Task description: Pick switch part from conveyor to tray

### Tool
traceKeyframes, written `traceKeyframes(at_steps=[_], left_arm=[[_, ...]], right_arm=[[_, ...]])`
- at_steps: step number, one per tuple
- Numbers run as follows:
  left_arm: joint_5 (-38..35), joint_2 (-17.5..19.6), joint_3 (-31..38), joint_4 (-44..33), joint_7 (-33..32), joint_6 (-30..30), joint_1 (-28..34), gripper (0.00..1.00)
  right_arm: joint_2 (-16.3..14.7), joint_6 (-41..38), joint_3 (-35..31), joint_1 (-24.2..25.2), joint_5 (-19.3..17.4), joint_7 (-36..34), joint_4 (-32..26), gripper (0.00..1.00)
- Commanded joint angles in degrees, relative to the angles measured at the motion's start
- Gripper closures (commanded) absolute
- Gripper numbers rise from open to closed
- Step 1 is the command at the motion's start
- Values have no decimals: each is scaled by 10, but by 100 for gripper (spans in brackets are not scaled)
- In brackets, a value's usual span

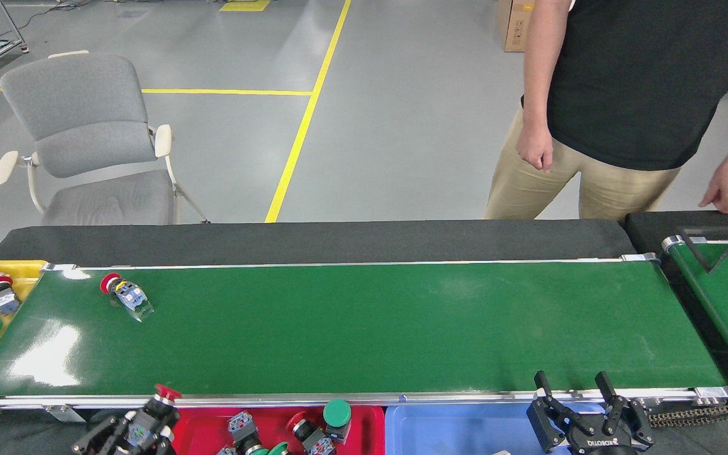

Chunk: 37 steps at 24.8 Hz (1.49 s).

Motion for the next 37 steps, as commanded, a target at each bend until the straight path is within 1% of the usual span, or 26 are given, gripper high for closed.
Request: traceKeyframes(at_steps=[1,4,7,12,14,15,17,18,20,23,25,27,34,37], left_arm=[[3,-7,0,-12,1,-3,0,0],[3,-13,9,-12,1,-3,-6,0],[3,-12,34,-12,2,-3,-9,0],[2,-7,55,-5,2,-3,-16,0],[-1,-9,85,-8,0,-3,-14,0],[-3,-9,95,-10,0,6,-12,0],[-12,-1,113,-7,2,77,-12,0],[-19,5,124,-5,3,95,-12,0],[-31,13,155,0,3,116,-9,0],[-32,13,166,7,3,120,-9,0],[-32,13,166,8,4,120,-9,0],[-31,13,167,9,4,119,-9,0],[-28,13,161,7,3,116,-28,0],[-29,13,170,9,3,116,-27,0]], right_arm=[[1,0,-1,-7,-2,-2,-7,1],[0,0,-1,-8,-2,-2,-7,1],[0,1,-1,-10,-2,-2,-7,1],[-1,0,-1,-10,-2,-2,-6,1],[-2,0,-1,-10,-2,-2,-10,1],[-1,1,-1,-10,-1,-1,-11,1],[-3,1,-1,-3,-1,-1,-26,1],[-5,0,-2,-1,0,-1,-31,1],[-20,0,-2,12,6,-2,-33,1],[-57,-2,0,43,14,-8,-33,2],[-63,-3,2,56,31,-20,-33,2],[-63,-4,2,63,45,-35,-33,2],[-53,-2,2,51,43,-37,-32,2],[-48,-3,2,45,43,-38,-33,2]])
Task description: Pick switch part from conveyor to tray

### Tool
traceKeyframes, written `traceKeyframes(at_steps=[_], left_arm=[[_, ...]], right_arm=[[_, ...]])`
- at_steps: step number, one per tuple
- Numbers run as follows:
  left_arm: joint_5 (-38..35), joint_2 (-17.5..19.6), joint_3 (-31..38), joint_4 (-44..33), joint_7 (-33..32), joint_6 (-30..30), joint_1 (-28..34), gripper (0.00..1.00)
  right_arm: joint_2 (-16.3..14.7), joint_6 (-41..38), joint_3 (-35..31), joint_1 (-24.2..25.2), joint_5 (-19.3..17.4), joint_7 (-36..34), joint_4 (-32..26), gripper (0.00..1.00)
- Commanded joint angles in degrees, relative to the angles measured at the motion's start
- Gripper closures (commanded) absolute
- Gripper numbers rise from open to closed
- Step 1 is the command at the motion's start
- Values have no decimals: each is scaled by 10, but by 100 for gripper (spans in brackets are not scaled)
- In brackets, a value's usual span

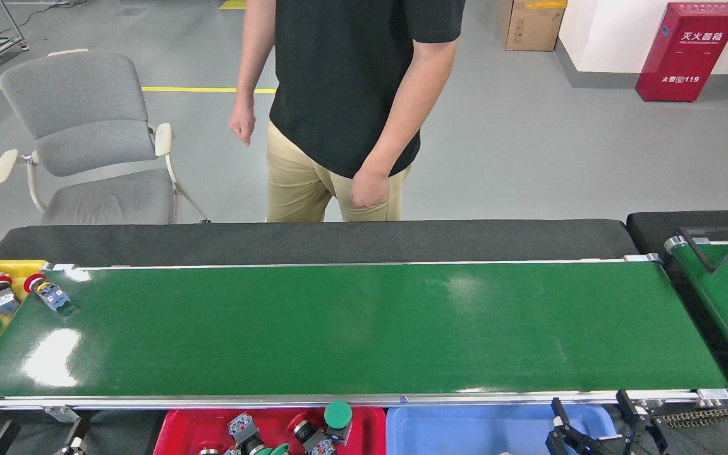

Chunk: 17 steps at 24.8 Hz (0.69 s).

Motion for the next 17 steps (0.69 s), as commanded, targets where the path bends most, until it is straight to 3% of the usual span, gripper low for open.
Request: traceKeyframes(at_steps=[1,17], left_arm=[[2,7,7,-5,4,-2,-3,0],[2,6,32,-6,4,1,2,0]], right_arm=[[3,1,-1,-5,-1,-4,-8,2],[25,1,-1,-3,-1,-4,-8,1]])
